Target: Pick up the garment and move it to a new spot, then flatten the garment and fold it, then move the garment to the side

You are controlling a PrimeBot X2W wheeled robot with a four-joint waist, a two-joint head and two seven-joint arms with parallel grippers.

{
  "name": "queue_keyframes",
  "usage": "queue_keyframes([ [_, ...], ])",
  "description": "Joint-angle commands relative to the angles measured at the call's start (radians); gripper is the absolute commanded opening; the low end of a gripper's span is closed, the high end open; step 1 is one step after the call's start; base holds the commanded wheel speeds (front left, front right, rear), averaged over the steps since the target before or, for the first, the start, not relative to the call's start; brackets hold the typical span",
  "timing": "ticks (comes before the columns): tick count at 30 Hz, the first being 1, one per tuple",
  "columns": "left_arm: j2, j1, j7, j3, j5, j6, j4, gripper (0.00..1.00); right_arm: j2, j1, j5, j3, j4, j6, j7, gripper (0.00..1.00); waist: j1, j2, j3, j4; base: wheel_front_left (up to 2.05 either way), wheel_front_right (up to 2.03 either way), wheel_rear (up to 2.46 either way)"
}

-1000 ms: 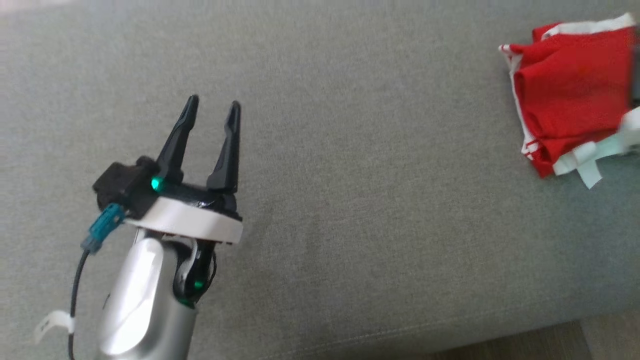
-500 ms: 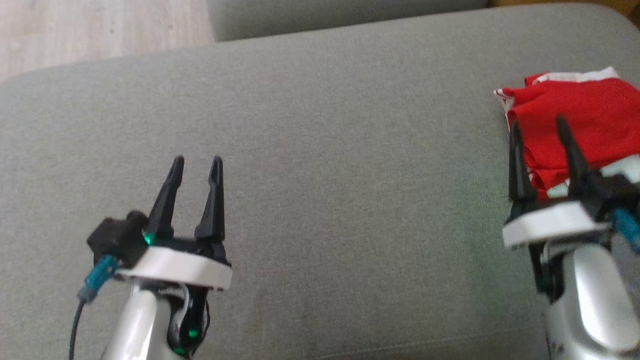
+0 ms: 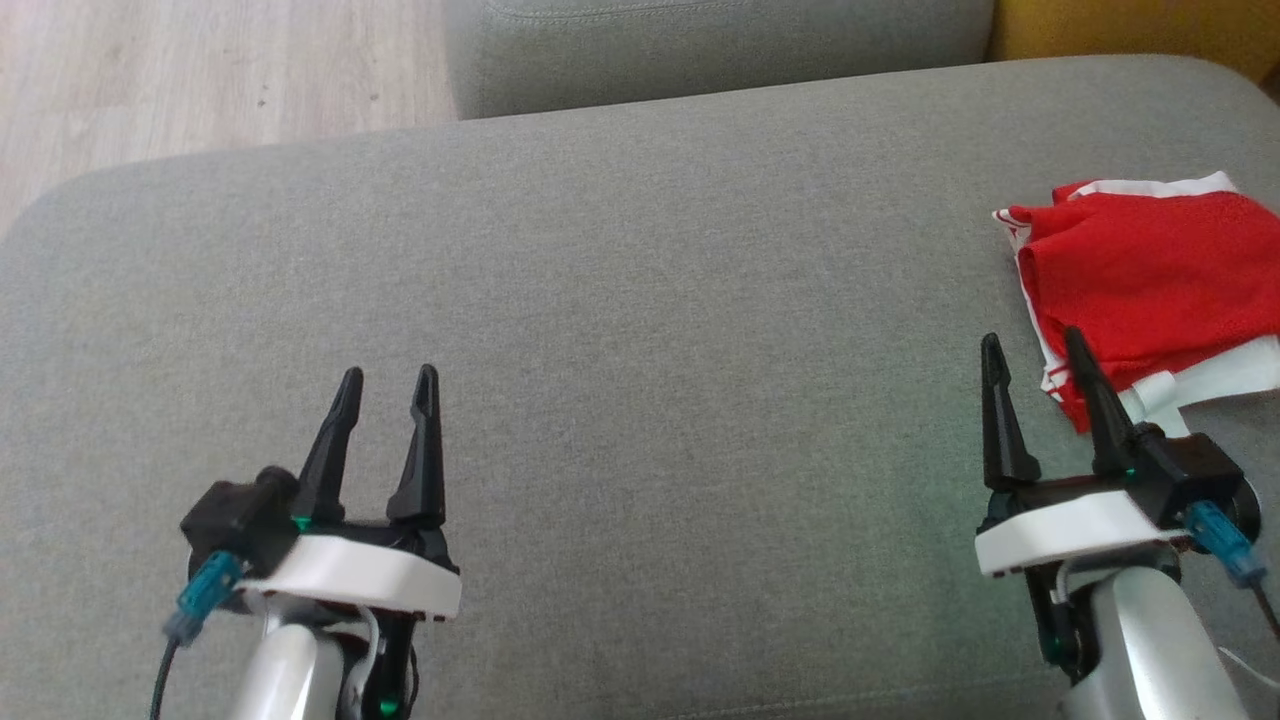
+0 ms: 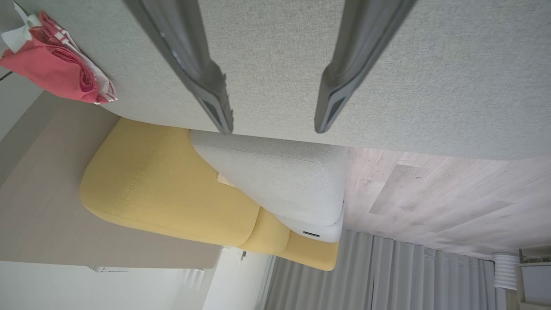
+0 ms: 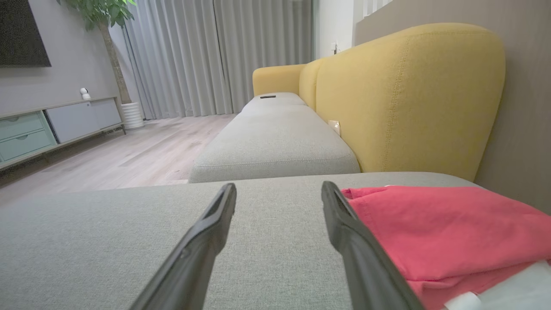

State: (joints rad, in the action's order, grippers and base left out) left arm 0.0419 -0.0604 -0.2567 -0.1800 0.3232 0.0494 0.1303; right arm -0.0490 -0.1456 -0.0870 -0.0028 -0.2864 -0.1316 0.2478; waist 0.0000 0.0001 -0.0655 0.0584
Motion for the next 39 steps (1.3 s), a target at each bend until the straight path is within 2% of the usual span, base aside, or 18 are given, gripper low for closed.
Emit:
queue_keyframes([
  [1,0.008,-0.025,-0.005,0.036,-0.009,-0.008,-0.031,1.00,-0.001,-0.017,-0.003,0.024,0.028,0.001,0.010,1.00,0.0000,-0.0001,0.001,0.001,0.00,0.00,0.00],
  [16,0.008,-0.026,-0.005,0.049,-0.031,-0.053,-0.024,1.00,-0.001,-0.020,-0.002,0.024,0.022,0.001,0.014,1.00,0.0000,-0.0001,0.004,0.010,0.00,0.00,0.00],
  [35,0.008,-0.020,-0.005,0.064,-0.010,-0.078,-0.012,1.00,-0.001,-0.014,-0.018,0.028,0.021,0.001,0.014,1.00,0.0000,-0.0001,0.006,0.013,0.00,0.00,0.00],
  [36,0.000,0.000,0.000,0.030,-0.010,-0.076,0.021,0.00,0.000,0.000,-0.011,0.001,-0.009,0.000,0.000,0.00,0.0000,-0.0001,0.007,0.013,0.00,0.00,0.00],
  [39,-0.003,0.015,0.002,0.028,-0.006,-0.075,0.069,0.00,0.003,0.017,-0.014,0.000,-0.052,0.000,-0.003,0.00,0.0001,-0.0001,0.007,0.013,0.00,0.00,0.00],
])
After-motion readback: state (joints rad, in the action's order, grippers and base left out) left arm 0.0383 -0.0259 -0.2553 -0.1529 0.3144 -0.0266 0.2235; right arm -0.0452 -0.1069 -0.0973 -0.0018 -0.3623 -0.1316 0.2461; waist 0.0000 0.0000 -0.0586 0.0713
